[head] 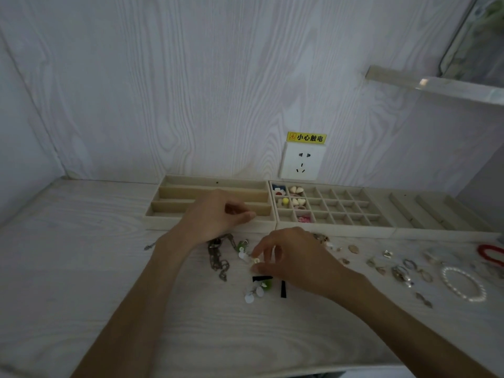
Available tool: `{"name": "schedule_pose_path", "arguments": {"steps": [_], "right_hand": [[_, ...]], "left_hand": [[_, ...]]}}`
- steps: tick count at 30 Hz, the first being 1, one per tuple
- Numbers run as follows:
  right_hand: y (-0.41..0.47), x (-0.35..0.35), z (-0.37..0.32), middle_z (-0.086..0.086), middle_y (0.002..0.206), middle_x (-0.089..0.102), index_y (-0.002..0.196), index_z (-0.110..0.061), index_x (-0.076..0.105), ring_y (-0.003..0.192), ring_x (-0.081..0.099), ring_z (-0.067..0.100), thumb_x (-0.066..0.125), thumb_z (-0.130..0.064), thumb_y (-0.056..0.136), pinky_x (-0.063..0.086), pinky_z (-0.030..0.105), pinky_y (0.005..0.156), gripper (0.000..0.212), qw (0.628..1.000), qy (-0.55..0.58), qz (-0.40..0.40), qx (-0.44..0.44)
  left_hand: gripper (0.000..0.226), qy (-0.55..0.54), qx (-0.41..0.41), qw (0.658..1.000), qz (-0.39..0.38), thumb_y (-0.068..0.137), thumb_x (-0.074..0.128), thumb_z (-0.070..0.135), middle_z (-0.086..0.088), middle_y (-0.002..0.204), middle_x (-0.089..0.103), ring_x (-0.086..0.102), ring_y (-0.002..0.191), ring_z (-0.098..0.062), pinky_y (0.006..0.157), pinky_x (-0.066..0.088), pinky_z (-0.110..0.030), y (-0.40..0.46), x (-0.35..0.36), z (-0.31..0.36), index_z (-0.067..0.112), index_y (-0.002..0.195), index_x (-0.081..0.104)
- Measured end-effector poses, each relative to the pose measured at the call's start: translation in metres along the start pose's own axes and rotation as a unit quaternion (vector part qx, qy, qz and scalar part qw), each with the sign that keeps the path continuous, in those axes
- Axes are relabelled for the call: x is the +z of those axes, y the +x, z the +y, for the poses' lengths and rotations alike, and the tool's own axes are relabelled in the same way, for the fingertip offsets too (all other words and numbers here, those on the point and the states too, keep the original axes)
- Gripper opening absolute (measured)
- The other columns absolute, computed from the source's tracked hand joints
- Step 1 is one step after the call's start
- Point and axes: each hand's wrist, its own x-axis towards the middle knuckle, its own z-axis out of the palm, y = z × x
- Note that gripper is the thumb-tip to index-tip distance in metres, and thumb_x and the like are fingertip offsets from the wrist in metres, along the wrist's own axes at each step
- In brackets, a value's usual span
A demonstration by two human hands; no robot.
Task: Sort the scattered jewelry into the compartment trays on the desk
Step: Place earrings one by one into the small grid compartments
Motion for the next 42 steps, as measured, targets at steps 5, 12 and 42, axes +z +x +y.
{"name": "schedule_pose_path", "arguments": {"steps": [5,12,42], "right_hand": [[-0.001,-0.001,0.005,-0.004,0.081,0.070,0.090,-0.019,0.072,0.071,0.064,0.003,0.081,-0.028,0.071,0.051,0.013,0.064,0.022,0.994,0.109,0.004,0.014],[0.019,-0.037,0.012,0.000,0.082,0.075,0.089,-0.011,0.072,0.074,0.071,0.011,0.076,-0.021,0.076,0.054,0.014,0.064,0.016,0.880,0.419,0.192,0.117],[0.054,-0.053,0.070,-0.002,0.085,0.071,0.097,-0.014,0.074,0.068,0.063,-0.006,0.077,-0.017,0.074,0.048,0.002,0.067,0.024,0.953,0.159,0.246,0.073]], "left_hand": [[0.014,-0.002,0.013,1.000,0.022,0.084,0.064,0.042,0.020,0.087,0.069,0.061,0.083,0.007,0.080,0.049,-0.020,0.000,0.001,0.004,0.034,0.091,0.073],[0.016,-0.214,0.051,0.971,0.094,0.091,0.057,0.026,0.012,0.090,0.072,0.067,0.078,-0.001,0.066,0.047,-0.010,-0.003,0.007,0.029,0.026,0.103,0.068],[0.019,-0.059,0.014,0.988,0.145,0.087,0.062,0.039,0.023,0.092,0.068,0.060,0.085,0.008,0.080,0.050,-0.023,0.000,0.019,0.014,0.034,0.103,0.070]]}}
